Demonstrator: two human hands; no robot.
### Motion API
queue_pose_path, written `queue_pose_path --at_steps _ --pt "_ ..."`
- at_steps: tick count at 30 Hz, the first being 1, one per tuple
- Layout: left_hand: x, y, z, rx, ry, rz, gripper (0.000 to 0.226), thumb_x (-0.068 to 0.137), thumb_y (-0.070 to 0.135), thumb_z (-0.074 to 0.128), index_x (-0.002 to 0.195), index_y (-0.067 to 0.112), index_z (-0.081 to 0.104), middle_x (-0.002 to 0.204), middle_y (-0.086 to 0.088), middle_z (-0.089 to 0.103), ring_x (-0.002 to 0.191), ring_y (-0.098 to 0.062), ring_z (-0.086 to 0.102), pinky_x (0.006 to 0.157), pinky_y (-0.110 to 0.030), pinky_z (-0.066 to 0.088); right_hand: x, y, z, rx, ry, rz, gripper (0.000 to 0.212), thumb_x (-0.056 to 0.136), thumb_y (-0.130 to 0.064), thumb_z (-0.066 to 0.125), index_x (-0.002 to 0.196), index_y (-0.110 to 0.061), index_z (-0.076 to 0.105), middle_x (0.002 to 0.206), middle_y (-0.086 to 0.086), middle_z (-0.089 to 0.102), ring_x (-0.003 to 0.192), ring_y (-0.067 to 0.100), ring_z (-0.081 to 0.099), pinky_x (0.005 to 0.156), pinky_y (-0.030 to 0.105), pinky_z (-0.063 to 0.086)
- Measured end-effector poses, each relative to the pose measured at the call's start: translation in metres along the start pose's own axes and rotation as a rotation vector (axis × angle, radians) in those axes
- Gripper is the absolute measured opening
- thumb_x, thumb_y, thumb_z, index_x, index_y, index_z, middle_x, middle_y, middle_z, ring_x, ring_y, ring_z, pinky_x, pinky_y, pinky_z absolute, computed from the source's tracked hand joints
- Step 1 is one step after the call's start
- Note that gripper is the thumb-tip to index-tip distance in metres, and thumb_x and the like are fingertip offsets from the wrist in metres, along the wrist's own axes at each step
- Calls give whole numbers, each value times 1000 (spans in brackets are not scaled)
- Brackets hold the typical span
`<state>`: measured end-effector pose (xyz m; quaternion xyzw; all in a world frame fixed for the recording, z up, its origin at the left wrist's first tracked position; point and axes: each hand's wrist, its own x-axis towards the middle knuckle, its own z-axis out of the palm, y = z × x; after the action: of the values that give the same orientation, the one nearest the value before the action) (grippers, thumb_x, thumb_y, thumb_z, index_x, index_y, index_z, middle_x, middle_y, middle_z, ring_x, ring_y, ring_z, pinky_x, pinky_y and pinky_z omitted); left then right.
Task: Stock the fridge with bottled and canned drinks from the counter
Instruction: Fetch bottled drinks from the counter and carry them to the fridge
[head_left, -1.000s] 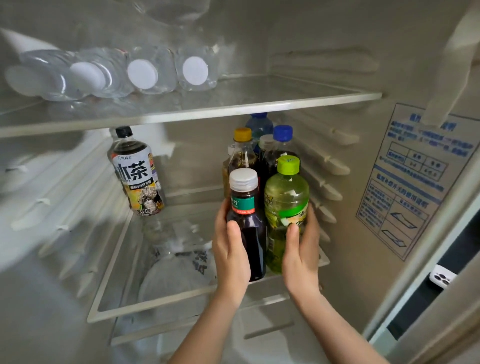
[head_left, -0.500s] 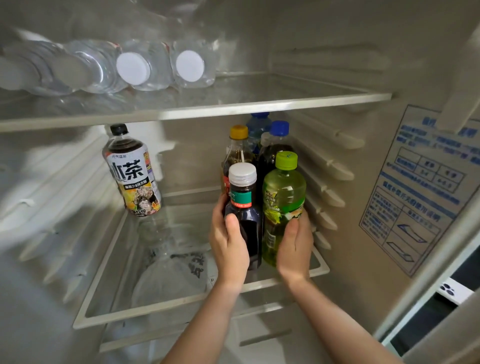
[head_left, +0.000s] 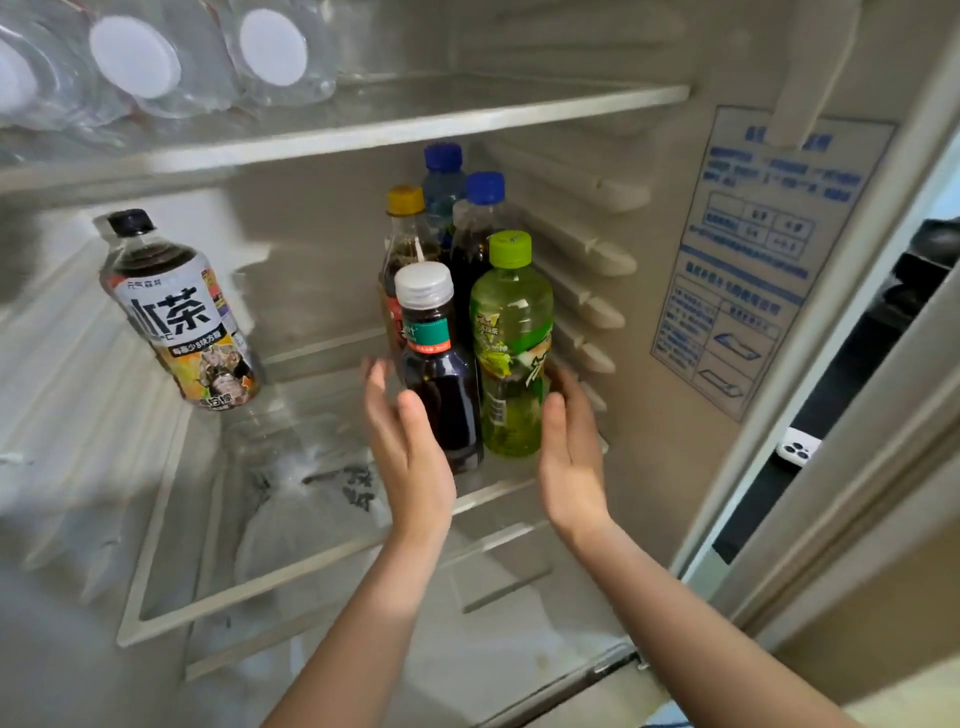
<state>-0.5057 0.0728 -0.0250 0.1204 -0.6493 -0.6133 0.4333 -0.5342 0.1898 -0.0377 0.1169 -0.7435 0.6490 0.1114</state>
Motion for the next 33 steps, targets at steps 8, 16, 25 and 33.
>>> queue_pose_path --at_steps 8,16,25,33 --pt "-100 1 -22 62 -342 541 30 92 16 45 120 5 47 127 -16 46 118 -30 46 102 -38 35 -104 3 -77 -243 133 -2 44 93 -48 34 124 -24 53 121 -14 56 115 -2 50 95 10 37" --pt "-237 -36 -5 128 -1273 -99 11 92 30 52 95 29 62 90 14 65 84 -1 58 72 -16 45 -298 56 -183 -488 299 516 16 94 -35 47 107 -35 55 93 -13 67 90 7 64 81 35 53" --pt "-409 -75 -26 694 -2208 -288 17 97 28 51 109 19 58 101 0 60 95 -16 56 84 -28 44 -570 86 -227 -484 613 1398 25 94 -28 51 115 -18 60 108 3 67 101 22 61 82 30 46" --pt "-542 -69 -88 1124 -2492 -147 24 96 31 48 76 19 48 90 -12 55 77 -20 52 62 -27 37 -780 53 -202 -161 730 1770 25 96 -27 40 108 -15 59 109 9 66 99 25 61 82 30 47"
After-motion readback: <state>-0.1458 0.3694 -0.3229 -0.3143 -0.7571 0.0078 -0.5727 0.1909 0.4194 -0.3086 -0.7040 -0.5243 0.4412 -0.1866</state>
